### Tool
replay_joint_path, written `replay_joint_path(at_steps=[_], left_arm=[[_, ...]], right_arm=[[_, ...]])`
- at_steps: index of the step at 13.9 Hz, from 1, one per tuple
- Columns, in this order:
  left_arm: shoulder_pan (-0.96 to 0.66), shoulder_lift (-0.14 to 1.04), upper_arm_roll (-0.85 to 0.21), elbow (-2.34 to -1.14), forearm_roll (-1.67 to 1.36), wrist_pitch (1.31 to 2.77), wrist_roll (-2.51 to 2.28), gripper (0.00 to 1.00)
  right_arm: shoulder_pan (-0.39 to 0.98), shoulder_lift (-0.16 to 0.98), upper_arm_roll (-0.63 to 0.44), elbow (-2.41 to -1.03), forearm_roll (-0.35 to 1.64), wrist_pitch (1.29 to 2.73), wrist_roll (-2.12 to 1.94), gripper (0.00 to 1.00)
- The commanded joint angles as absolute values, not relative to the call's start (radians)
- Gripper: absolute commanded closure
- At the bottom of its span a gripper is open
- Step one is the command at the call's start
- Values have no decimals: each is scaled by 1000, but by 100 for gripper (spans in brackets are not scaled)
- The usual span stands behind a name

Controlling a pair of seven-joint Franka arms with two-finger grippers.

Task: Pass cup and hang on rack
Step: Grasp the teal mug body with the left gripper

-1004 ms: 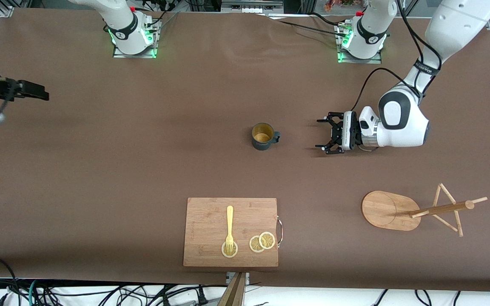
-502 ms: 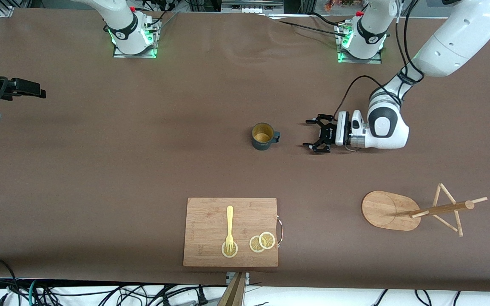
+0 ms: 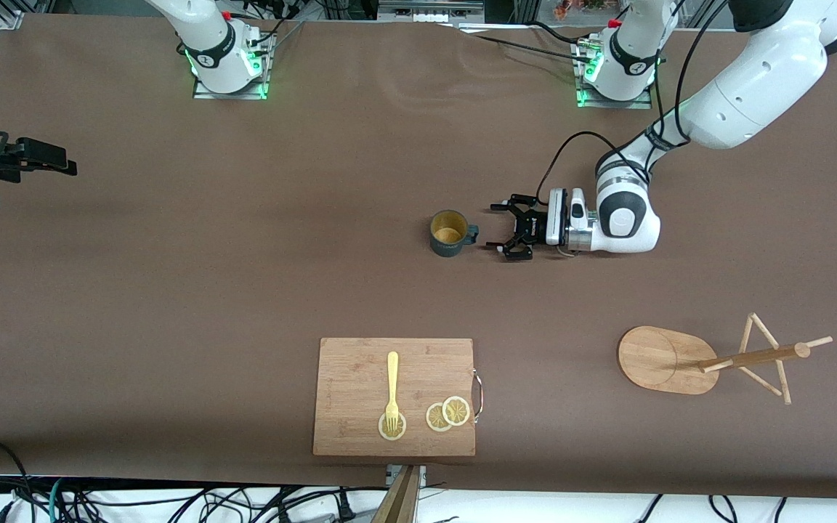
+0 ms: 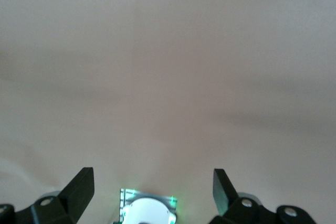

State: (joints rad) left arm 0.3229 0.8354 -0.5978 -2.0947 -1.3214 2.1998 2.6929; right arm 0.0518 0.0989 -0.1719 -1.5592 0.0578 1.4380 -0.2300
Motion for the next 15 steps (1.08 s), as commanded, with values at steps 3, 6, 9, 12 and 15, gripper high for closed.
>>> replay_joint_path(at_steps=[3,6,9,12,15], left_arm=[[272,905,-603,-2025,-1390,2207,2735,0],[247,907,-603,-2023,-1425,2209,2737,0],[241,919,-601,-2010,-1424,2209,2737,0],[239,920,-601,-2010,-1422,2209,2737,0],[241,916,-601,-2010,-1428,2209,2779,74]], right_arm=[[-51,-67,-34,-1724,-23,1517,-137,0],[-78,-60,5,-1718,-12,1531,-124,0],[-104,-48,2,-1717,-18,1598,-127,0],[-115,-29,-5,-1689,-18,1589,-127,0],[-114,-32,-3,-1689,-12,1600,-126,0]])
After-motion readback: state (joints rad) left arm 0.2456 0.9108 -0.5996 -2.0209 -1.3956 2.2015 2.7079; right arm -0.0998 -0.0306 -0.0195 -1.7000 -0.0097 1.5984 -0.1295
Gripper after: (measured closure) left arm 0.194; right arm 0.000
